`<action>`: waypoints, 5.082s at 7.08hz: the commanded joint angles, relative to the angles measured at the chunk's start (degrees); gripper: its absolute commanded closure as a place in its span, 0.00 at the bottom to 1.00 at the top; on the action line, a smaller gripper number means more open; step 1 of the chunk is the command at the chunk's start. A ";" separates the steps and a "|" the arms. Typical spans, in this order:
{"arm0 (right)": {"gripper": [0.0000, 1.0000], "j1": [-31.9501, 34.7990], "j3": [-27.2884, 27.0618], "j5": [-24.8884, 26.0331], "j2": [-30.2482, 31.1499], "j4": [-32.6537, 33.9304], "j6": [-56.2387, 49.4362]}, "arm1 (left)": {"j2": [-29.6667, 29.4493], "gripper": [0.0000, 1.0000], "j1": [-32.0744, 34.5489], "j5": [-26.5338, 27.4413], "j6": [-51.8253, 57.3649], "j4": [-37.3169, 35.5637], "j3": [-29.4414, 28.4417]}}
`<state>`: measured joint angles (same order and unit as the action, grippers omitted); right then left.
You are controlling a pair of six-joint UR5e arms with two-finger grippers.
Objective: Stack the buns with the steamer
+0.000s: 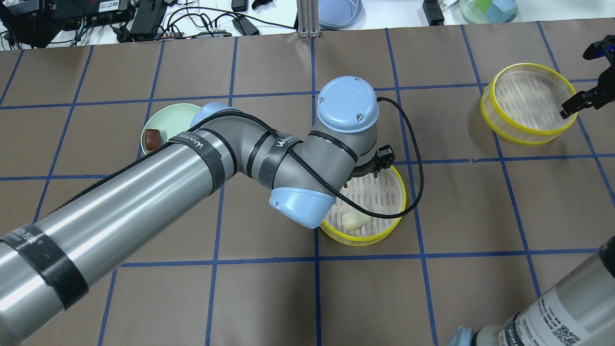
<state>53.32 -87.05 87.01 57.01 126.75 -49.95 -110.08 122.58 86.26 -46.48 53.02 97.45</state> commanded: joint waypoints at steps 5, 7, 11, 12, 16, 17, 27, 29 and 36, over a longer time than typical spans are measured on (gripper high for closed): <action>1.00 -0.06 1.36 0.70 -1.91 0.61 1.34 | 6.97 0.00 -22.85 -0.04 32.50 6.34 -0.77; 1.00 -0.06 1.36 1.67 -1.38 0.52 1.87 | 8.21 0.00 -34.46 0.05 43.89 12.00 -0.95; 1.00 0.99 0.23 1.14 7.02 -11.12 6.40 | 2.71 0.00 -42.49 4.94 51.05 10.19 0.46; 1.00 3.52 -1.35 1.49 10.54 -15.95 8.70 | 0.15 0.00 -44.60 5.06 51.14 8.26 0.37; 1.00 20.81 -16.46 1.76 25.40 -16.27 27.75 | -8.65 0.01 -47.60 4.97 51.76 -0.20 0.37; 1.00 26.69 -16.74 1.76 26.65 -16.27 35.80 | -9.97 0.02 -48.21 4.97 51.67 -0.29 0.37; 1.00 43.01 -27.20 6.77 27.54 -5.02 44.94 | -9.71 0.24 -48.31 4.44 51.93 -0.38 -0.34; 1.00 43.01 -27.20 6.77 27.45 -5.10 44.24 | -10.33 0.42 -48.22 4.36 51.93 -0.55 -0.33; 1.00 42.57 -27.47 6.85 26.48 -5.02 44.24 | -4.11 0.81 -41.57 5.41 50.80 2.68 -2.26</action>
<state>95.96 -114.54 93.87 83.68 121.72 -5.71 -116.72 77.74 91.27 4.88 53.71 95.92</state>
